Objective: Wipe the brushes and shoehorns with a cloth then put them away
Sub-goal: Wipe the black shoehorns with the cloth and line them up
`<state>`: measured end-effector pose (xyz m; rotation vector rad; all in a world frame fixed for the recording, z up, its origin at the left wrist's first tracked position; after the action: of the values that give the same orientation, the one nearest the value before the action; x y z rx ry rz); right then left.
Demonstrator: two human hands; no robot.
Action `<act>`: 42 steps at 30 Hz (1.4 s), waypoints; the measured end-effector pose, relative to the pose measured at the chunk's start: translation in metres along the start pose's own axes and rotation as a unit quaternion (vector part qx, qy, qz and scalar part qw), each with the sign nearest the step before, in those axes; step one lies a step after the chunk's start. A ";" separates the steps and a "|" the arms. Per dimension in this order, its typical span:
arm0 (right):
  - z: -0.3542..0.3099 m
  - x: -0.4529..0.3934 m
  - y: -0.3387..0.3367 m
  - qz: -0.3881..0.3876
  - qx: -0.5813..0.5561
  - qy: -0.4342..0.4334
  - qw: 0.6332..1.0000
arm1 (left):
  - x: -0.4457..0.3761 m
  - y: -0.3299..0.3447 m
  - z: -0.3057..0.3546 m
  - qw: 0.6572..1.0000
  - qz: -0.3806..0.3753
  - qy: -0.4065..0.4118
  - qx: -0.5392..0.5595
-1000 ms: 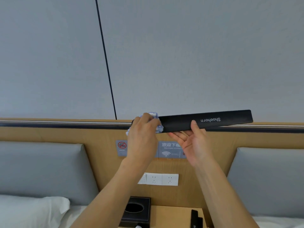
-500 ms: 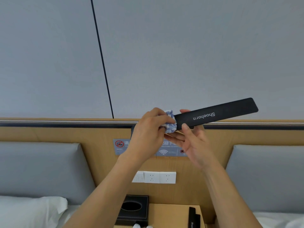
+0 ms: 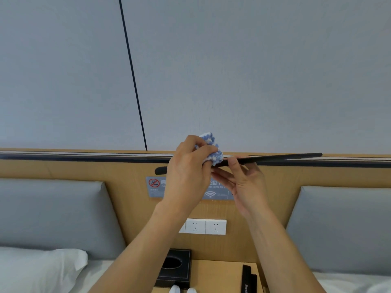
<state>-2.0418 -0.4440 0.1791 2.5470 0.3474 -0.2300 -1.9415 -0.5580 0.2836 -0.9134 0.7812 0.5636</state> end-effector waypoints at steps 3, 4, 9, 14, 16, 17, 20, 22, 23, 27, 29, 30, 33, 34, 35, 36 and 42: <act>-0.003 0.000 -0.001 -0.015 0.004 -0.008 1.000 | 0.002 0.000 0.000 1.000 0.002 0.001 -0.002; -0.003 0.001 -0.003 -0.015 0.003 -0.007 1.000 | 0.003 0.001 0.000 1.000 0.001 0.001 -0.001; 0.003 0.003 -0.012 0.011 0.009 0.006 1.000 | 0.005 0.007 0.001 1.000 -0.001 -0.001 -0.001; 0.003 0.005 -0.020 0.019 0.013 0.006 1.000 | 0.005 0.011 0.004 1.000 0.000 0.007 -0.008; 0.004 0.005 -0.020 0.015 0.011 0.004 1.000 | 0.005 0.011 0.003 1.000 0.005 0.007 -0.009; 0.004 0.006 -0.021 0.013 0.013 0.002 1.000 | 0.004 0.012 0.003 1.000 0.006 0.008 -0.010; 0.003 0.007 -0.024 0.018 0.044 -0.007 0.999 | 0.004 0.013 0.003 1.000 0.005 0.012 -0.020; 0.006 0.009 -0.024 0.016 0.064 -0.006 0.998 | 0.004 0.013 0.002 1.000 0.012 0.007 -0.014; 0.009 0.011 -0.023 0.016 0.072 -0.001 0.997 | 0.003 0.012 0.000 1.000 0.018 -0.001 -0.007; 0.024 0.018 -0.020 0.025 0.065 0.030 0.997 | 0.002 0.013 -0.002 0.999 0.025 -0.027 0.004; 0.027 0.019 -0.018 0.023 0.016 0.039 0.999 | 0.003 0.016 0.003 1.000 0.019 -0.018 0.004; 0.026 0.019 -0.017 0.023 -0.010 0.043 0.999 | 0.004 0.018 0.007 1.000 0.016 -0.009 0.000; 0.021 0.017 -0.016 0.014 -0.063 0.040 0.997 | 0.005 0.018 0.012 1.000 0.011 0.014 -0.006; 0.019 0.017 -0.015 0.011 -0.077 0.035 0.996 | 0.005 0.017 0.011 1.000 0.012 0.019 -0.008; 0.016 0.016 -0.016 0.010 -0.091 0.031 0.995 | 0.005 0.015 0.008 1.000 0.013 0.021 -0.012; 0.013 0.016 -0.018 0.011 -0.101 0.029 0.994 | 0.005 0.013 0.002 1.000 0.017 0.019 -0.015; 0.013 0.015 -0.031 0.038 -0.097 0.058 0.993 | 0.004 -0.013 -0.069 0.994 0.042 -0.089 -0.037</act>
<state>-2.0376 -0.4231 0.1488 2.3801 0.3013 -0.0175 -1.9535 -0.6231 0.2605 -0.8874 0.6433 0.7420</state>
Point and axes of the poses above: each hand's wrist, its own x-axis away from the middle knuckle, its own y-axis out of the palm, z = x × y, the point moved 10 cm from there along -x, towards the middle knuckle, and after that the axes turned 1 degree about x, right-handed, at the moved point
